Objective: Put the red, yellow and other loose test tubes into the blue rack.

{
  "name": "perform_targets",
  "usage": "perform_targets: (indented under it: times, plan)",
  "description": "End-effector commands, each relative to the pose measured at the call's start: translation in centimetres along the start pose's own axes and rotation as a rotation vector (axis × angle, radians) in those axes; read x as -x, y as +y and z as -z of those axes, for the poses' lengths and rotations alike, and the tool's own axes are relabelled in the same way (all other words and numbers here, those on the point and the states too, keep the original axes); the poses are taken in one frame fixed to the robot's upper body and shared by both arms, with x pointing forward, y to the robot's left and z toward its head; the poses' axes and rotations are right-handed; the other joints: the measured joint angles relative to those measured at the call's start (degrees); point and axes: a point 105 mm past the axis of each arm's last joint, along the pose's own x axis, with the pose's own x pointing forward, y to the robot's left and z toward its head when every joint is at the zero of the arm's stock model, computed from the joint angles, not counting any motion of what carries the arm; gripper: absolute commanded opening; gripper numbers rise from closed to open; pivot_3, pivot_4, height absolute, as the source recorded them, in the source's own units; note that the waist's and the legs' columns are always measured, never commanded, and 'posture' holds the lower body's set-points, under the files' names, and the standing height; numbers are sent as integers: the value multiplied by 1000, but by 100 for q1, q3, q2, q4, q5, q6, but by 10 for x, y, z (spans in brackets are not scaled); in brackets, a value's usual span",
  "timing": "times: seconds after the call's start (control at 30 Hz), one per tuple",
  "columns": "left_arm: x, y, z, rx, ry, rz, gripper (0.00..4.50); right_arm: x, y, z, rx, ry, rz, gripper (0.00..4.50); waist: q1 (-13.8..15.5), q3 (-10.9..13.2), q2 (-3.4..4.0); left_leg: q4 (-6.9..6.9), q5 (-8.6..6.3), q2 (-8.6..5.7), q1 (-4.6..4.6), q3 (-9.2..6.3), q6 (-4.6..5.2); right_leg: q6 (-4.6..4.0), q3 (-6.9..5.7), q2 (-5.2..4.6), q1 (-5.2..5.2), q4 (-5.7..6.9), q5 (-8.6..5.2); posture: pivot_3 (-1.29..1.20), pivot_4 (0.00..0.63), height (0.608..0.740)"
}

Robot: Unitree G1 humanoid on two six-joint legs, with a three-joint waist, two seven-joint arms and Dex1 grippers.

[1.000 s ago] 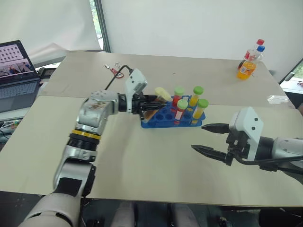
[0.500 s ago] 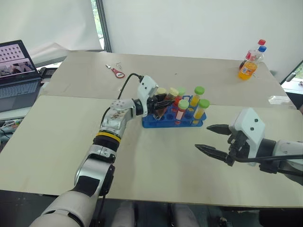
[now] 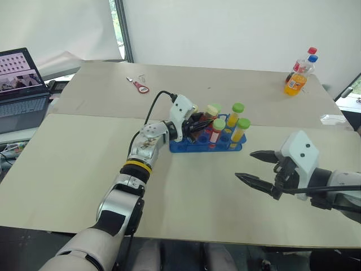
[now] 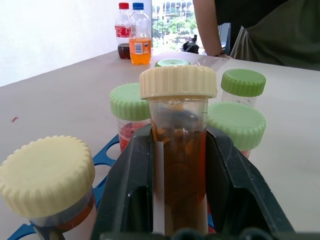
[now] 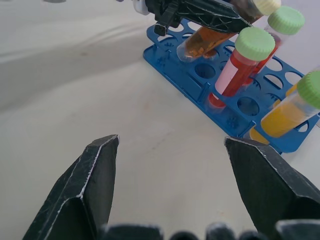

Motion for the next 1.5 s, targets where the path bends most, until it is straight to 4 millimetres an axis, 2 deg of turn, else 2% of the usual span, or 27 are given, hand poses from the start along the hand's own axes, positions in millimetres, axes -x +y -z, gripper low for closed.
perform_targets:
  times: [0.03, 0.33, 0.57, 0.73, 0.8, 0.83, 1.0, 1.13, 1.23, 1.37, 1.47, 1.5]
  plan:
    - [1, 3, -7, -28, -63, -50, 869, 5, -8, -9, 19, -33, 68, 3761, 0, 0, 0, 1, 0, 0, 0, -3, 0, 1, 0, 0, 0, 0, 0, 0, 150, 740]
    - [14, 1, -4, -34, -173, -162, 869, 1, -15, -17, -48, -119, 174, 3761, -11, -1, 1, 1, 0, 1, 1, -12, 0, 1, 1, -1, 1, 3, 1, 0, 150, 740]
    - [21, -8, 14, 18, -152, -180, 869, -1, -20, -23, -60, -156, 239, 3761, -20, -3, 4, 1, 0, 1, 2, -12, 0, 1, 2, 0, 1, 2, 1, 0, 150, 740]
    - [25, -3, 15, -14, -155, -214, 869, 0, -23, -26, -61, -170, 255, 3761, -22, -3, 4, 1, 0, 1, 2, -11, 0, 2, 2, 0, 2, 1, 1, 0, 150, 740]
    - [26, -2, 16, -19, -151, -215, 1908, 0, -23, -27, -60, -175, 255, 3761, -22, -3, 4, 1, 0, 1, 2, -11, 1, 2, 2, 0, 2, 1, 1, 0, 150, 740]
    - [27, -2, 17, -22, -147, -209, 2062, 0, -23, -28, -59, -176, 254, 3761, -23, -3, 4, 1, 0, 1, 2, -11, 1, 2, 2, 1, 2, 1, 1, 0, 150, 740]
    - [33, -3, 19, -31, -132, -182, 4450, -1, -23, -29, -60, -177, 244, 3761, -24, -3, 4, 1, 0, 1, 2, -11, 1, 2, 2, 1, 1, 1, 1, 0, 150, 740]
    - [47, -9, 22, -96, -72, -75, 4450, 0, -23, -29, -54, -170, 222, 3761, -33, -4, 6, 1, -1, 2, 1, -11, 1, 2, 2, 0, 1, 1, 1, 0, 150, 740]
    - [66, -7, 19, -171, -10, -1, 4450, 5, -28, -30, -25, -157, 195, 3761, -43, -4, 6, -1, -1, 5, 2, -10, 1, 1, 2, 2, -1, 1, 1, 0, 150, 740]
    - [103, 4, 13, -250, 157, 77, 4450, 16, -46, -25, -2, -123, 164, 3761, -53, -4, 6, 0, 0, 7, 2, -9, 1, 1, 2, 3, -1, 2, 1, 0, 150, 740]
    - [138, 12, 8, -325, 334, 146, 4500, 27, -55, -21, 0, -103, 98, 4487, -61, -4, 9, -1, -2, 10, 6, -6, 2, 1, 2, 3, 1, -3, 1, 0, 150, 740]
    - [150, 15, 6, -341, 399, 157, 4500, 31, -58, -20, 12, -93, 75, 4487, -64, -5, 10, -3, -2, 10, 5, -5, 3, 1, 2, 3, -1, -3, 1, 0, 150, 740]
